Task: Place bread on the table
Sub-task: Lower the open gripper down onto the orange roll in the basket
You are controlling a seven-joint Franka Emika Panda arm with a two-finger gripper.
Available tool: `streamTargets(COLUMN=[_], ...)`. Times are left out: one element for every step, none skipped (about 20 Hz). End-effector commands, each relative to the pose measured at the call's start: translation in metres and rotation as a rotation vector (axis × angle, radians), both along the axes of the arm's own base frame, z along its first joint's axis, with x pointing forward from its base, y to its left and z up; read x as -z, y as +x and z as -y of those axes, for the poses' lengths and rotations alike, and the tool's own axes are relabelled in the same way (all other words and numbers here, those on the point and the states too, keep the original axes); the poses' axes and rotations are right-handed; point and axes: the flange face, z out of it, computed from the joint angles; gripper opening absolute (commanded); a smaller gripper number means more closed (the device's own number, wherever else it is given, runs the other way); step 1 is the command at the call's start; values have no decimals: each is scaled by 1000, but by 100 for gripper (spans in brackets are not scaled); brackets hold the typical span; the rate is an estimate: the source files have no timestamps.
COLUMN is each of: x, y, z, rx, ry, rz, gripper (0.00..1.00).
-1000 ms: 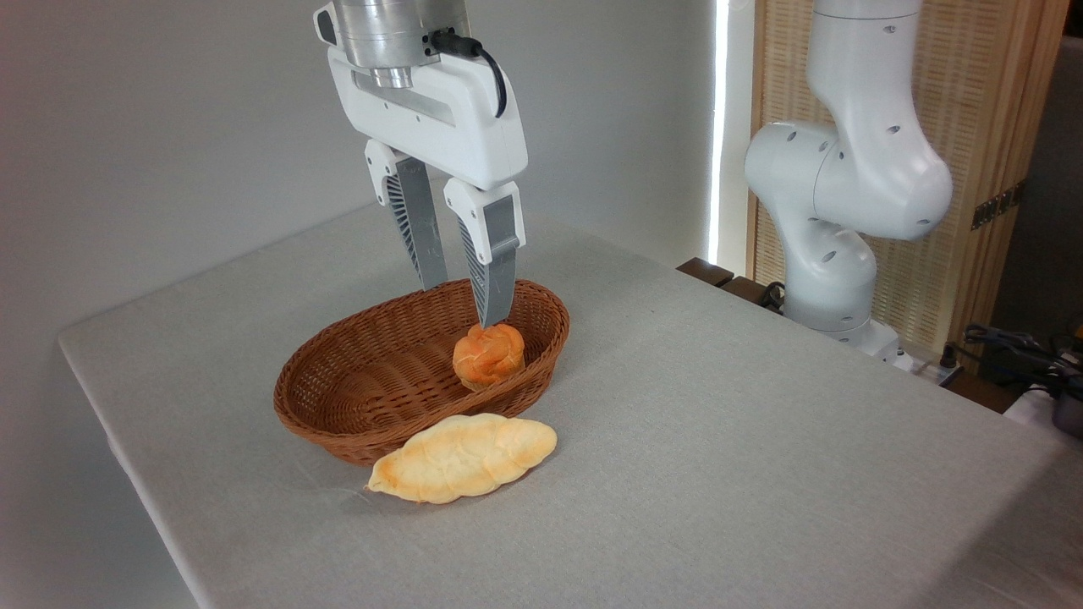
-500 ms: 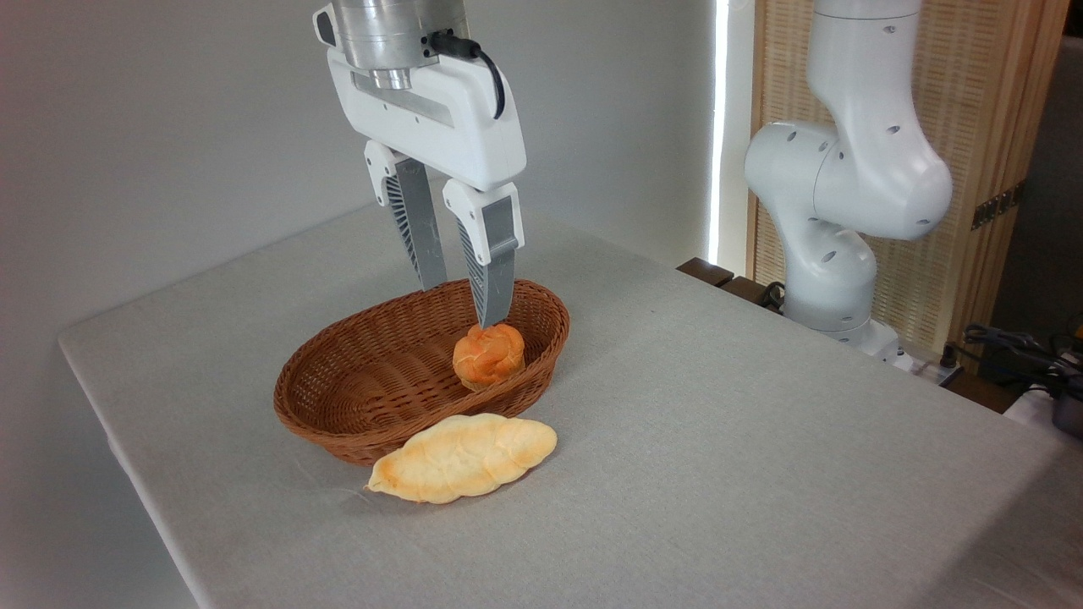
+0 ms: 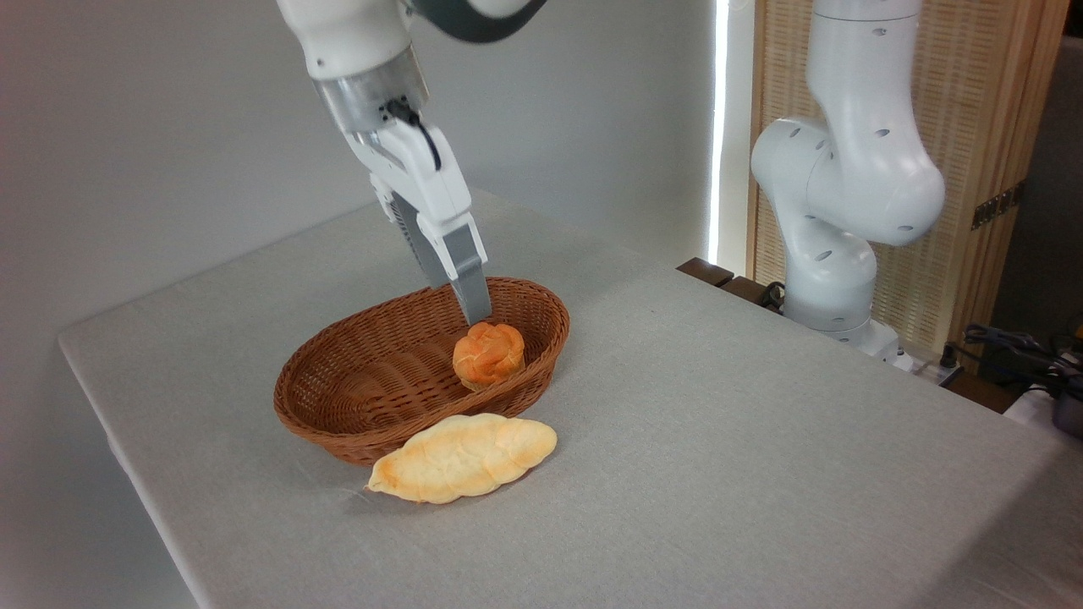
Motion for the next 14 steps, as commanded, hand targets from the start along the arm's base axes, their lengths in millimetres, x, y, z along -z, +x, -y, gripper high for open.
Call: streamTargets(x=[34, 43, 49, 58, 64, 70, 79, 86, 90, 94, 98, 103, 108, 111], y=[-18, -20, -19, -17, -18, -18, -20, -22, -22, -23, -25, -25, -25, -25], z=[24, 29, 32, 38, 45, 48, 53, 58, 58, 59, 64, 67, 67, 67], rx=[45, 54, 53, 48, 47, 43, 45, 51, 49, 54, 71, 74, 75, 75], ry=[12, 12, 3, -15, -32, -37, -36, -35, -36, -34, -26, -26, -26, -27], rz=[-62, -60, -41, -38, -31, -17, -14, -16, -11, -7, 0, 3, 3, 5], gripper=[100, 100, 100, 100, 100, 100, 100, 100, 100, 100, 100, 100, 100, 100])
